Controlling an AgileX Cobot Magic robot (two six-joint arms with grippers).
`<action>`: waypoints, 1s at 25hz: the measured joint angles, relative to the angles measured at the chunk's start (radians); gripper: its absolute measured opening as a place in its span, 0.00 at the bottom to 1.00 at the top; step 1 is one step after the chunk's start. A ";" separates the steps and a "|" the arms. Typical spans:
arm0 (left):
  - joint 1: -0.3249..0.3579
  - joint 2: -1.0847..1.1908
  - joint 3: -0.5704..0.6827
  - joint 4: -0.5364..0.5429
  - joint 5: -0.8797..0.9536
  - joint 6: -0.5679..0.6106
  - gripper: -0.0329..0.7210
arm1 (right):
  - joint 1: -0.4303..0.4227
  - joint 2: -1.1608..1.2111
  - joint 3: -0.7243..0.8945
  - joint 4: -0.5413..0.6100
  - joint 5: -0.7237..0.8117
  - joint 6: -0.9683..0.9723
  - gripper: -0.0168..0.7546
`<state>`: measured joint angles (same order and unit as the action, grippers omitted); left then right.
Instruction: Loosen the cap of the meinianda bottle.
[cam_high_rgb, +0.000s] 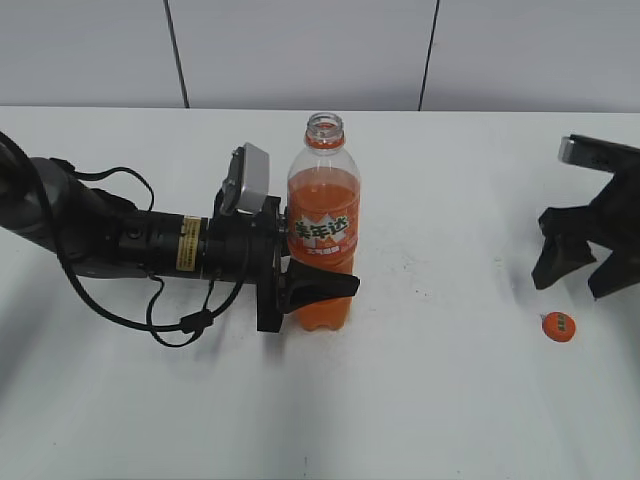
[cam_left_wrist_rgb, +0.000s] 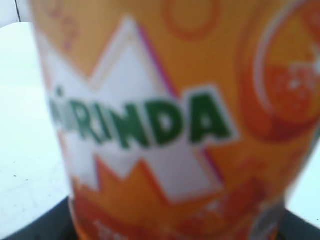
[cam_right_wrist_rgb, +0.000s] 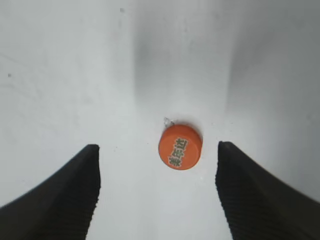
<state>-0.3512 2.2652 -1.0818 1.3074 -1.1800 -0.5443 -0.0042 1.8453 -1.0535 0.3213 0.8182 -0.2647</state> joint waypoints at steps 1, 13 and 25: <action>0.000 0.000 0.000 0.001 0.000 0.000 0.59 | 0.000 -0.011 -0.018 0.002 0.012 0.000 0.72; 0.000 -0.016 0.000 0.027 -0.023 -0.025 0.83 | 0.000 -0.102 -0.090 0.029 0.025 0.000 0.71; 0.000 -0.210 0.005 0.062 -0.025 -0.076 0.83 | 0.000 -0.228 -0.126 0.033 0.082 0.001 0.71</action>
<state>-0.3512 2.0550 -1.0770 1.3698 -1.2050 -0.6201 -0.0042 1.6169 -1.1798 0.3542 0.8998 -0.2638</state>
